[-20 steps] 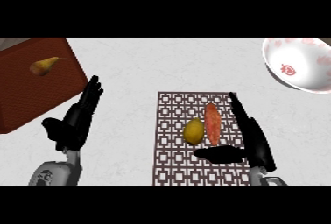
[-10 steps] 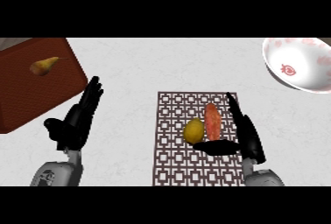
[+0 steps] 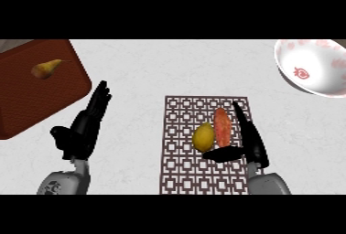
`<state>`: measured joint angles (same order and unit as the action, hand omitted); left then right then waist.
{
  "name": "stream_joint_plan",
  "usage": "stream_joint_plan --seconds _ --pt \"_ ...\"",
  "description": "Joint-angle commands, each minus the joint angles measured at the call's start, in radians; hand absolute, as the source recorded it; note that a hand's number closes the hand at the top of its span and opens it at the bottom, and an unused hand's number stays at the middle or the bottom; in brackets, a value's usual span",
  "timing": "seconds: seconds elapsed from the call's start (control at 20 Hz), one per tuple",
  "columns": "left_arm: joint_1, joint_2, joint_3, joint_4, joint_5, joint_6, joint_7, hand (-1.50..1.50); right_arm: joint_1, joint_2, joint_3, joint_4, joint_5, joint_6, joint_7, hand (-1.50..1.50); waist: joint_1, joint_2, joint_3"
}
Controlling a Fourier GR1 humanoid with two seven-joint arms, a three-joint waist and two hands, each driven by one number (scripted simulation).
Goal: Pick the sweet potato from the placemat and place it in the bowl
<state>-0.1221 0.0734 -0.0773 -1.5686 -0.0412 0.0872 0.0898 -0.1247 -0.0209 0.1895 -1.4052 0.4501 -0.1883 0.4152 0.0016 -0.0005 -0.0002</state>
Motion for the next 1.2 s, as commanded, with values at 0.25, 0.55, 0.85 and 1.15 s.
stream_joint_plan --seconds 0.25,0.55,0.85,1.15 --pt "-0.032 0.0 0.019 0.054 -0.011 -0.015 -0.016 0.0 -0.084 -0.041 0.059 0.075 0.055 0.103 -0.077 1.5 0.0 0.001 0.0" --pt "-0.035 -0.04 -0.001 0.047 -0.034 0.012 -0.021 0.0 -0.035 0.001 0.083 0.092 0.06 0.093 -0.156 1.5 -0.002 0.001 0.0" --pt "-0.022 -0.003 0.031 0.041 -0.004 -0.018 -0.006 0.0 0.003 -0.264 0.178 -0.028 -0.115 0.483 -0.507 1.5 -0.002 -0.006 0.003" --pt "-0.022 0.008 0.052 0.037 0.005 -0.016 0.0 0.0 0.01 -0.502 0.17 -0.134 -0.24 0.752 -0.871 1.5 -0.026 -0.011 0.006"
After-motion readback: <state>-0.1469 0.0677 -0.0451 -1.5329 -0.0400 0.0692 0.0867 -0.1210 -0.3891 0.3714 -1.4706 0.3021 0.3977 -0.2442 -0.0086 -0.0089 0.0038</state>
